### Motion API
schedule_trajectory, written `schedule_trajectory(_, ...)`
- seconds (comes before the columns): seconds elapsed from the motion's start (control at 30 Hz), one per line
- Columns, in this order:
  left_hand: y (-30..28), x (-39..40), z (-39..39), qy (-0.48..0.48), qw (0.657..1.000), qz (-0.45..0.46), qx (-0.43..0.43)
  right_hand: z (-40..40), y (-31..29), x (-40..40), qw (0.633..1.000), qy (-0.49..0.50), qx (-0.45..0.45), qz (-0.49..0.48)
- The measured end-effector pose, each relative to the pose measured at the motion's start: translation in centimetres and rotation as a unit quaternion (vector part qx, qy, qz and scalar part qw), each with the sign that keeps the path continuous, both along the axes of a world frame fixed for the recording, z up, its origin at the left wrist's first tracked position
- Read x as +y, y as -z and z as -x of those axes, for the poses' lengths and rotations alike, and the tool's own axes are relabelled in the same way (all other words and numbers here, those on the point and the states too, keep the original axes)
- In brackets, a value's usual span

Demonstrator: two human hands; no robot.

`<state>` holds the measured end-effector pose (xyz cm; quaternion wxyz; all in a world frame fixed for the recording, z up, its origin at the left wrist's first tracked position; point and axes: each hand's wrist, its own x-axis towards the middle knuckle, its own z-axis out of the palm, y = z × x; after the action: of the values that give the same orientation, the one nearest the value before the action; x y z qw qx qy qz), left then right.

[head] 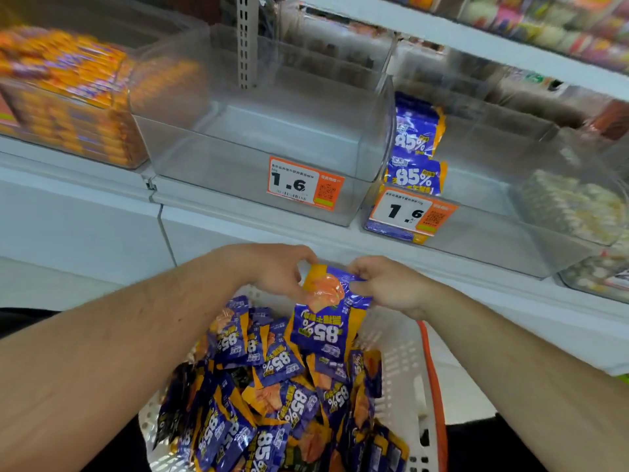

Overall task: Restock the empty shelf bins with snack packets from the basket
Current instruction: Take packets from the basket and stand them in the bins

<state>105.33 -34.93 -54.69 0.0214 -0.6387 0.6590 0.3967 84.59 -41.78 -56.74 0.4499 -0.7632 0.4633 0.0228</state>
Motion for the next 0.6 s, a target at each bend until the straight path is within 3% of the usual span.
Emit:
schedule_trajectory(0.1,-1.2,-0.6,-1.2,-0.087,0.994,0.031,0.05,0.3,-0.7,0.1,0.962,0.125,-0.175,-0.168)
schedule_trajectory(0.3,-2.9,-0.5,-2.9,-0.101,0.988,0.023,0.117,-0.2,-1.4,0.7,0.874,0.2,-0.326,-0.298)
schedule_trajectory(0.37,-3.2,-0.4,-3.2,-0.137,0.981,0.041,0.134,-0.2,-1.5,0.8,0.889,0.186,-0.302,-0.29)
schedule_trajectory(0.4,-3.4,-0.4,-3.3,-0.156,0.976,0.057,0.142,-0.2,-1.9,0.8,0.913,0.172,-0.266,-0.259)
schedule_trajectory(0.5,-4.1,-0.5,-3.4,-0.186,0.959,0.119,0.176,0.3,-4.1,0.5,0.992,0.08,-0.067,-0.069)
schedule_trajectory(0.57,-4.5,-0.5,-3.1,-0.203,0.941,0.146,0.229,1.0,-5.7,-0.1,0.995,0.044,0.049,0.077)
schedule_trajectory(0.6,-4.8,-0.5,-2.8,-0.21,0.933,0.153,0.247,1.1,-6.4,-0.3,0.986,0.056,0.063,0.147)
